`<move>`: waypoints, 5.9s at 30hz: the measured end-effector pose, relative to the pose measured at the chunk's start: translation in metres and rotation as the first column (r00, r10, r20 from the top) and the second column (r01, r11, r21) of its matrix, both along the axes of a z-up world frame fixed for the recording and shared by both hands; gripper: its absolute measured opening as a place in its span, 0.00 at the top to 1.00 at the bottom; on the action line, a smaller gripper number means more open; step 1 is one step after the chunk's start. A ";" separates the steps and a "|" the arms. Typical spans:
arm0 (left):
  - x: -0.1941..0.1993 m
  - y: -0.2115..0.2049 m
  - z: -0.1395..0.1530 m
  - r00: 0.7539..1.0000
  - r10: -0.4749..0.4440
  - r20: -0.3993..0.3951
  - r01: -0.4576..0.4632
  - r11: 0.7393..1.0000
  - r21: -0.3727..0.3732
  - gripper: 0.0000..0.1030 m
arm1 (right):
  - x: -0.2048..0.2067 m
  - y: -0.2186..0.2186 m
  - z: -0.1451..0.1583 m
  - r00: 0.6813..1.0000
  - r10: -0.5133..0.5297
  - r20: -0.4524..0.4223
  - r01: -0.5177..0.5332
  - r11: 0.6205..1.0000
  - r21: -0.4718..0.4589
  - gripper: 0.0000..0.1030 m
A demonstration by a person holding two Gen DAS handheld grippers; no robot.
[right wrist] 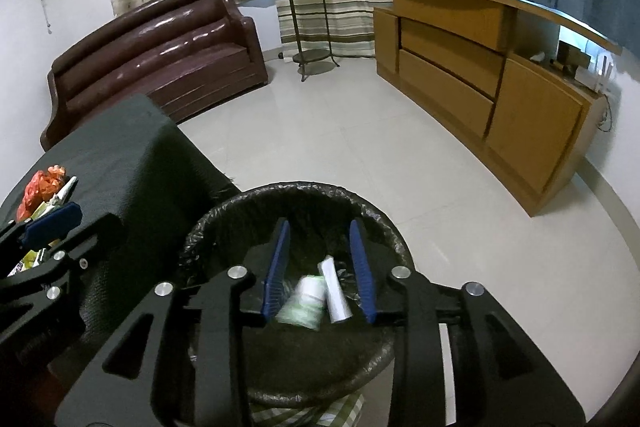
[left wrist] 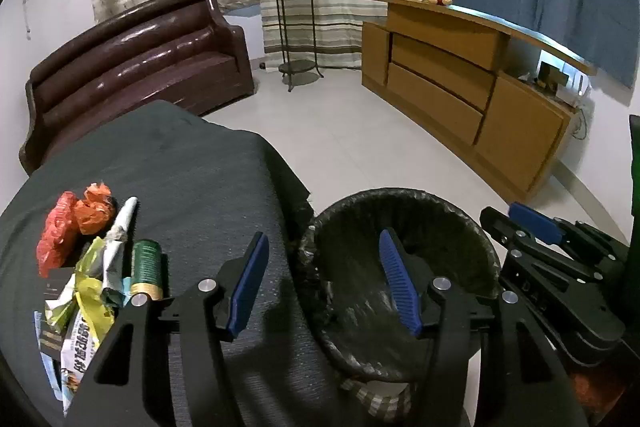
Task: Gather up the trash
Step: 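Carry both items over the bin and open both grippers to drop them, then return both tools to the table and grasp the blue tube with the left gripper, then grasp the green bottle with the right gripper while the left gripper holds the tube, then move both tools over the bin and release the bottle and tube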
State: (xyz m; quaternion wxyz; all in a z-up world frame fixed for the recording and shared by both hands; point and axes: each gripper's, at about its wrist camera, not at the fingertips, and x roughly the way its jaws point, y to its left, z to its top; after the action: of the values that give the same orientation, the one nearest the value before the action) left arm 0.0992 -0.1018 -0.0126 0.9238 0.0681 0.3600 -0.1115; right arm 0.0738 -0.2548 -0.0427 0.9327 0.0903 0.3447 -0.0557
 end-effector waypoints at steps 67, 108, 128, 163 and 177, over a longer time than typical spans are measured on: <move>-0.074 0.243 -0.017 0.930 0.351 -0.111 -0.354 0.935 -0.006 0.81 | -0.037 0.213 0.025 0.927 0.374 -0.026 -0.374 0.927 -0.033 0.61; -0.064 0.255 0.014 0.933 0.360 -0.015 -0.361 0.932 -0.040 0.81 | 0.009 0.206 0.030 0.935 0.351 -0.048 -0.352 0.936 -0.024 0.77; -0.050 0.096 0.026 0.997 0.061 0.054 -0.058 0.996 -0.066 0.81 | -0.026 0.069 0.041 0.994 0.109 0.022 -0.107 0.991 -0.082 0.77; 0.010 -0.014 -0.016 0.998 -0.054 -0.030 0.055 0.998 0.022 0.80 | 0.005 0.002 0.007 1.000 0.017 0.002 -0.017 1.000 -0.002 0.77; 0.007 -0.004 -0.011 0.999 -0.023 -0.035 0.023 1.000 -0.001 0.61 | 0.005 -0.001 0.009 1.000 0.002 0.007 -0.002 1.000 0.010 0.65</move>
State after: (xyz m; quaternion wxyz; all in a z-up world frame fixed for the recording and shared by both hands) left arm 0.1060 -0.1055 -0.0233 0.9161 0.0698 0.3751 -0.1234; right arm 0.0784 -0.2562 -0.0336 0.9335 0.0949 0.3418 -0.0529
